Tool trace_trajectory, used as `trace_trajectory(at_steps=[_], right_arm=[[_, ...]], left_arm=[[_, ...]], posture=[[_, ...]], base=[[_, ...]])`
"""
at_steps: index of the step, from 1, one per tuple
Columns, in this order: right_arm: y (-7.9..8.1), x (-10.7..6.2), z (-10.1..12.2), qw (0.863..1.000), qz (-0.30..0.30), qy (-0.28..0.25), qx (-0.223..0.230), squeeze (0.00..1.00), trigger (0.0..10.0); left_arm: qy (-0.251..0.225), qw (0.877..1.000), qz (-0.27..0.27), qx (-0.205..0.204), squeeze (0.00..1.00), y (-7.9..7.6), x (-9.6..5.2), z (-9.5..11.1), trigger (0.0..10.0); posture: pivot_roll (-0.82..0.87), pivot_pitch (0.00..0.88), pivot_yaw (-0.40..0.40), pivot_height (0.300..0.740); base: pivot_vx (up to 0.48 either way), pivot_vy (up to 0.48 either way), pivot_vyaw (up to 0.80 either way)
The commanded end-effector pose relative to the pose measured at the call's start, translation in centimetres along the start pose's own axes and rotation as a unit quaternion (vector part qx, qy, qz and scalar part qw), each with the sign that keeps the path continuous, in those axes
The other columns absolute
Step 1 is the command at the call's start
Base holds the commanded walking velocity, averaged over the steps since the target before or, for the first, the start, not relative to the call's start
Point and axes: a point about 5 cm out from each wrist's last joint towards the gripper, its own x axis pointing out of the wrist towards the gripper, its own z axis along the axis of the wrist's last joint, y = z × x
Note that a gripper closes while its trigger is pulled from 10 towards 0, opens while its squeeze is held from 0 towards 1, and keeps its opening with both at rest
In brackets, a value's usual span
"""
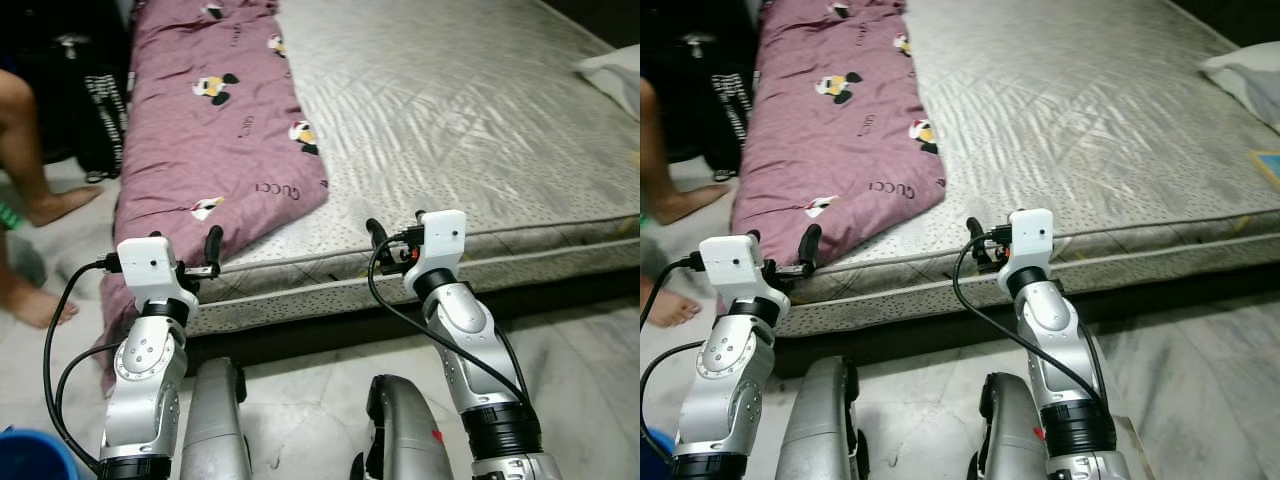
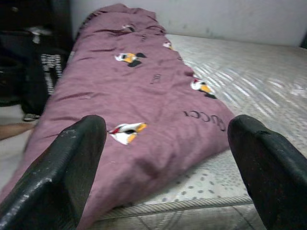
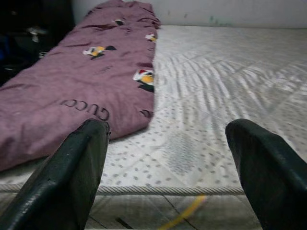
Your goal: Clean up the room
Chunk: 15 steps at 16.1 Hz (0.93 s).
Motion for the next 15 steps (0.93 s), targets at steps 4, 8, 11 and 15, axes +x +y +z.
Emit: trace_trajectory(at_steps=[4, 8, 11, 15], right_arm=[[-0.34, -0.02, 0.25, 1.0, -0.003, -0.001, 0.002, 0.0, 10.0], [-0.46, -0.02, 0.29, 1.0, -0.002, 0.0, 0.0, 0.0, 10.0], [-0.47, -0.02, 0.28, 1.0, 0.001, 0.001, -0.004, 0.0, 10.0], [-0.58, -0.03, 0.28, 1.0, 0.002, 0.003, -0.009, 0.0, 10.0]], left_arm=[[-0.004, 1.0, -0.006, 0.0, 0.0, -0.17, 0.04, 0.35, 10.0], [-0.003, 1.0, -0.006, -0.001, 0.0, -0.18, -0.02, 0.25, 10.0], [-0.001, 1.0, -0.006, -0.003, 0.0, -0.27, -0.14, 0.1, 10.0], [0.02, 1.0, 0.013, 0.003, 0.0, 0.09, 0.14, -0.44, 10.0]], posture=[[-0.06, 0.086, -0.042, 0.571], [-0.07, 0.083, -0.046, 0.571], [-0.07, 0.081, -0.049, 0.571], [-0.07, 0.079, -0.053, 0.571]], base=[[0.255, 0.0, 0.0], [0.431, 0.0, 0.0], [0.48, 0.0, 0.0], [0.073, 0.0, 0.0]])
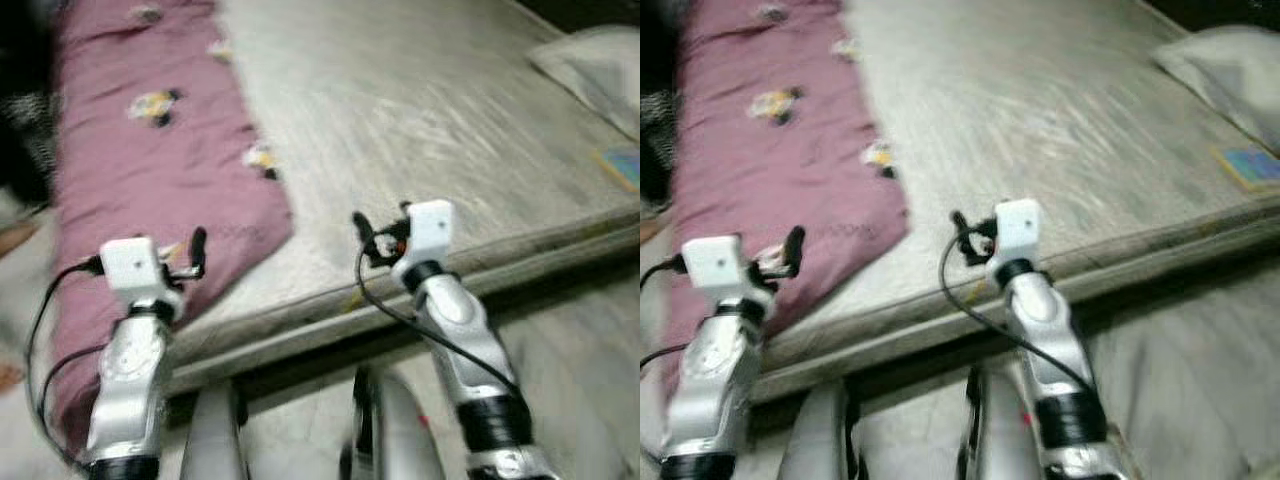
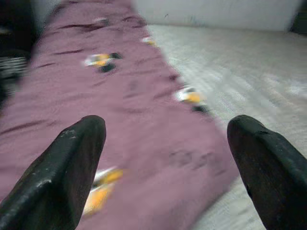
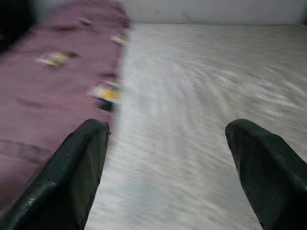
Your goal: Clean up the room
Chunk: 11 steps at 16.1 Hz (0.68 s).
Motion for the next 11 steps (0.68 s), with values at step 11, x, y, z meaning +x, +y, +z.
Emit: trace_trajectory(at_steps=[11], right_arm=[[-5.7, -4.5, -1.2, 0.995, -0.057, 0.059, -0.059, 0.0, 10.0]], left_arm=[[0.009, 0.989, 0.151, 0.007, 0.0, 4.4, -0.3, -0.4, 10.0]], posture=[[-0.12, 0.157, -0.069, 0.531]], base=[[0.0, 0.0, 0.0]])
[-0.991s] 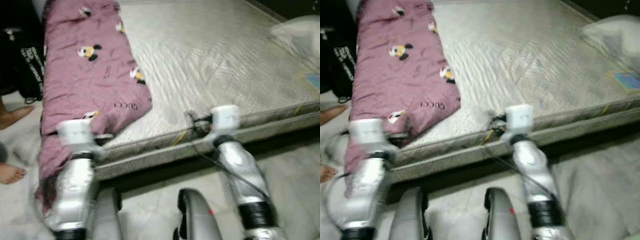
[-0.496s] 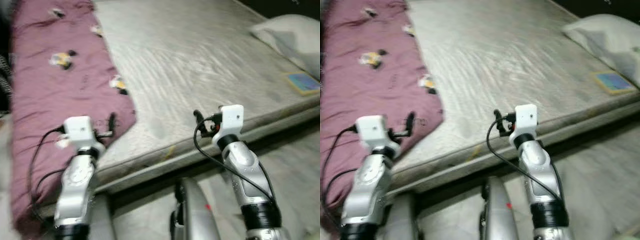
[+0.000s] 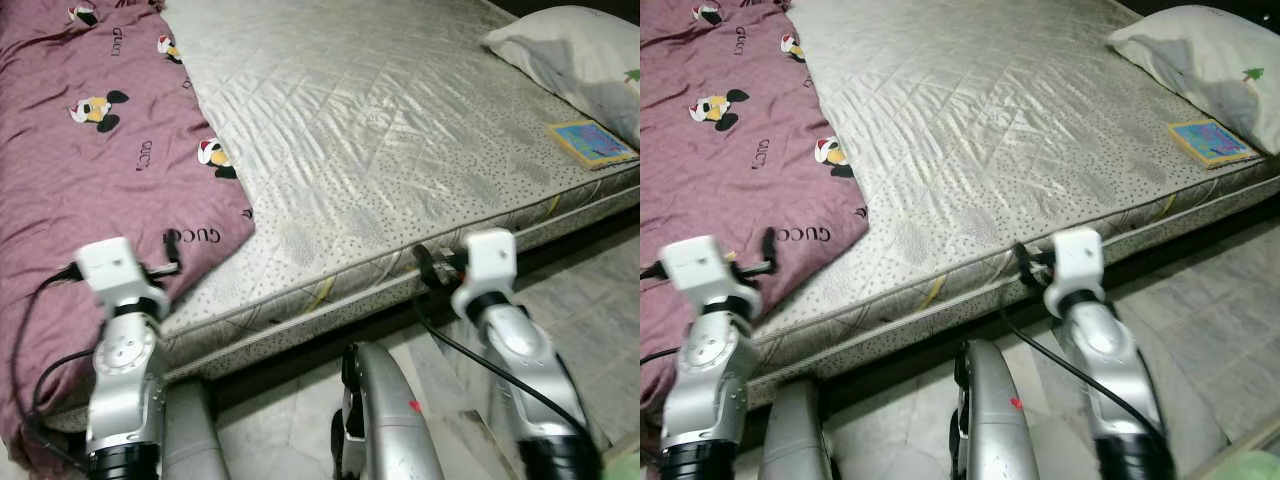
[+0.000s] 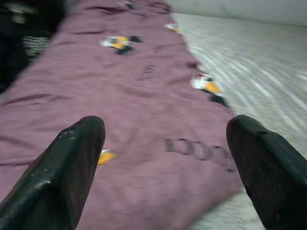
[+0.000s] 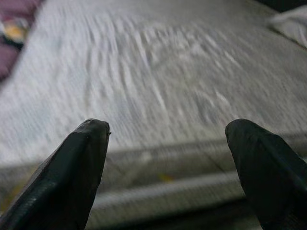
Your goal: Clean up the room
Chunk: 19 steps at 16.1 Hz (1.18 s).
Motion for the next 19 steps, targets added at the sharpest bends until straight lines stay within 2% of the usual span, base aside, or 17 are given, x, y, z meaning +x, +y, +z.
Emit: trace_trajectory(at_steps=[1, 3, 5, 7, 11, 13, 14, 15, 17, 19], right_arm=[[-0.5, -0.3, 0.3, 1.0, -0.003, -0.001, -0.006, 0.0, 10.0], [-0.4, -0.5, 0.1, 1.0, 0.009, 0.007, -0.008, 0.0, 10.0], [0.3, -0.3, 0.3, 1.0, 0.023, 0.003, -0.003, 0.0, 10.0], [0.3, -0.2, 0.2, 1.0, 0.022, 0.006, -0.002, 0.0, 10.0], [0.3, 0.0, 0.4, 1.0, 0.022, 0.006, -0.001, 0.0, 10.0], [0.5, 0.1, 0.5, 0.999, 0.03, 0.004, 0.01, 0.0, 10.0], [0.9, 0.1, 0.7, 0.999, 0.046, 0.0, 0.023, 0.0, 10.0], [1.4, 0.2, 1.0, 0.998, 0.062, -0.005, 0.026, 0.0, 10.0], [1.8, 0.4, 1.1, 0.997, 0.069, -0.009, 0.019, 0.0, 10.0], [2.0, 0.7, 1.2, 0.997, 0.069, -0.01, 0.022, 0.0, 10.0]], left_arm=[[-0.009, 1.0, 0.021, 0.011, 0.0, 0.7, -0.3, 0.2, 10.0], [0.002, 0.999, 0.046, 0.014, 0.0, 1.6, -0.9, -0.3, 10.0], [0.016, 0.999, 0.049, 0.019, 0.0, 1.8, -1.5, -1.0, 10.0], [0.009, 0.997, 0.072, 0.028, 0.0, 2.4, -1.6, -0.8, 10.0], [-0.003, 0.992, 0.119, 0.044, 0.0, 4.5, -1.4, -0.5, 10.0], [0.001, 0.991, 0.13, 0.041, 0.0, 4.9, -1.0, -0.8, 10.0], [0.01, 0.99, 0.13, 0.046, 0.0, 5.0, -0.7, -1.0, 10.0], [0.038, 0.988, 0.138, 0.061, 0.0, 5.3, -0.4, -1.6, 10.0], [0.059, 0.985, 0.148, 0.066, 0.0, 5.5, -0.1, -1.9, 10.0], [0.104, 0.982, 0.12, 0.1, 0.0, 5.1, 0.6, -2.8, 10.0]], posture=[[-0.12, 0.164, -0.073, 0.531], [-0.12, 0.168, -0.076, 0.531], [-0.11, 0.167, -0.073, 0.501], [-0.1, 0.164, -0.073, 0.486], [-0.11, 0.152, -0.072, 0.486], [-0.11, 0.144, -0.069, 0.486], [-0.11, 0.139, -0.066, 0.486], [-0.11, 0.135, -0.064, 0.486], [-0.11, 0.13, -0.063, 0.486], [-0.11, 0.122, -0.062, 0.486]], base=[[0.0, 0.0, 0.0], [0.0, 0.0, 0.0], [0.0, 0.0, 0.0], [0.0, 0.0, 0.0], [0.0, 0.0, 0.0], [0.0, 0.0, 0.0], [0.0, 0.0, 0.0], [0.0, 0.0, 0.0], [0.0, 0.0, 0.0], [0.0, 0.0, 0.0]])
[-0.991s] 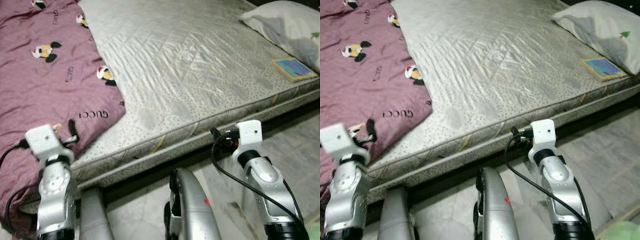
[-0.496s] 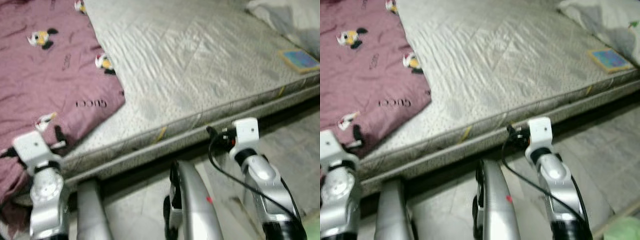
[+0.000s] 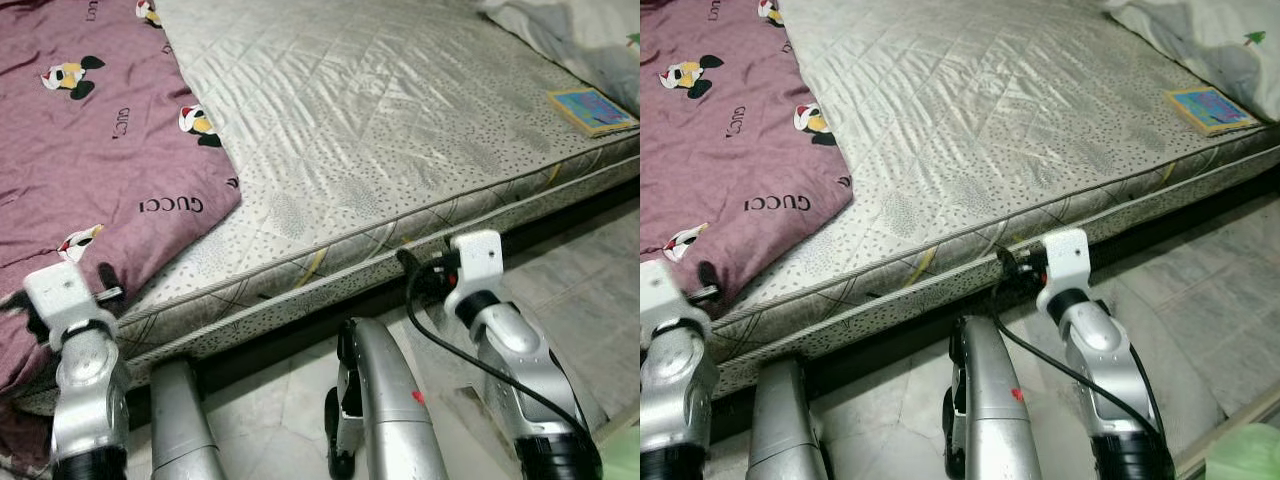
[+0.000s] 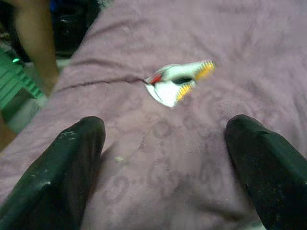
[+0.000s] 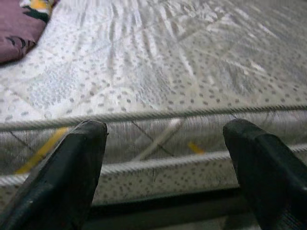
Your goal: Clean up the room
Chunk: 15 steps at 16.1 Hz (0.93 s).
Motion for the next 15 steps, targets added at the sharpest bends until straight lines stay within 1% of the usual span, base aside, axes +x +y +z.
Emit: trace_trajectory(at_steps=[1, 2, 3, 4, 5, 6, 7, 8, 9, 10, 12, 13, 15], right_arm=[[0.1, 0.0, 0.1, 1.0, 0.005, 0.0, 0.0, 0.0, 10.0], [0.1, 0.1, 0.1, 1.0, 0.007, -0.001, 0.001, 0.0, 10.0], [0.2, 0.3, 0.2, 1.0, 0.014, -0.005, 0.008, 0.0, 10.0], [0.3, 0.3, 0.3, 1.0, 0.019, -0.007, 0.012, 0.0, 10.0], [1.1, 0.4, 0.9, 0.998, 0.058, -0.022, 0.027, 0.0, 10.0], [1.5, 0.6, 1.2, 0.996, 0.076, -0.025, 0.034, 0.0, 10.0], [1.7, 0.8, 1.4, 0.996, 0.076, -0.028, 0.036, 0.0, 10.0], [1.6, 1.0, 1.4, 0.996, 0.073, -0.03, 0.033, 0.0, 10.0], [1.6, 1.1, 1.4, 0.996, 0.071, -0.03, 0.033, 0.0, 10.0], [1.6, 1.3, 1.3, 0.997, 0.068, -0.031, 0.033, 0.0, 10.0], [1.5, 1.4, 1.2, 0.997, 0.064, -0.031, 0.028, 0.0, 10.0], [1.5, 1.4, 1.1, 0.997, 0.059, -0.03, 0.027, 0.0, 10.0], [1.2, 1.4, 0.9, 0.998, 0.046, -0.028, 0.021, 0.0, 10.0]], left_arm=[[0.029, 0.999, -0.014, 0.015, 0.0, -0.4, 0.0, -0.9, 10.0], [0.043, 0.997, -0.045, 0.036, 0.0, -1.1, 0.2, -1.1, 10.0], [0.064, 0.993, -0.086, 0.047, 0.0, -2.3, 0.2, -1.5, 10.0], [0.071, 0.991, -0.102, 0.056, 0.0, -2.8, 0.2, -1.6, 10.0], [0.068, 0.985, -0.14, 0.071, 0.0, -3.9, 0.1, -1.5, 10.0], [0.061, 0.978, -0.176, 0.094, 0.0, -4.9, 0.1, -1.3, 10.0], [0.047, 0.971, -0.205, 0.113, 0.0, -5.8, -0.1, -0.8, 10.0], [0.035, 0.966, -0.224, 0.124, 0.0, -6.4, -0.3, -0.6, 10.0], [0.023, 0.957, -0.252, 0.14, 0.0, -7.1, -0.5, -0.3, 10.0], [0.01, 0.947, -0.28, 0.159, 0.0, -7.8, -0.9, -0.1, 10.0], [-0.044, 0.917, -0.348, 0.193, 0.0, -9.3, -2.0, 0.6, 10.0], [-0.08, 0.893, -0.388, 0.212, 0.0, -10.2, -3.0, 1.0, 10.0], [-0.129, 0.858, -0.444, 0.226, 0.0, -11.5, -4.6, 1.4, 10.0]], posture=[[-0.11, 0.121, -0.06, 0.486], [-0.11, 0.116, -0.058, 0.486], [-0.11, 0.111, -0.056, 0.486], [-0.11, 0.108, -0.053, 0.486], [-0.11, 0.1, -0.047, 0.486], [-0.11, 0.094, -0.043, 0.486], [-0.11, 0.088, -0.04, 0.486], [-0.1, 0.084, -0.038, 0.486], [-0.1, 0.079, -0.036, 0.486], [-0.1, 0.079, -0.036, 0.486], [-0.09, 0.074, -0.033, 0.486], [-0.09, 0.066, -0.031, 0.486], [-0.09, 0.064, -0.026, 0.486]], base=[[0.0, 0.0, 0.0], [0.0, 0.0, 0.0], [0.0, 0.0, 0.0], [0.0, 0.0, 0.0], [0.0, 0.0, 0.0], [0.0, 0.0, 0.0], [0.0, 0.0, 0.0], [0.0, 0.0, 0.0], [0.0, 0.0, 0.0], [0.0, 0.0, 0.0], [0.0, 0.0, 0.0], [0.0, 0.0, 0.0], [0.0, 0.0, 0.0]])
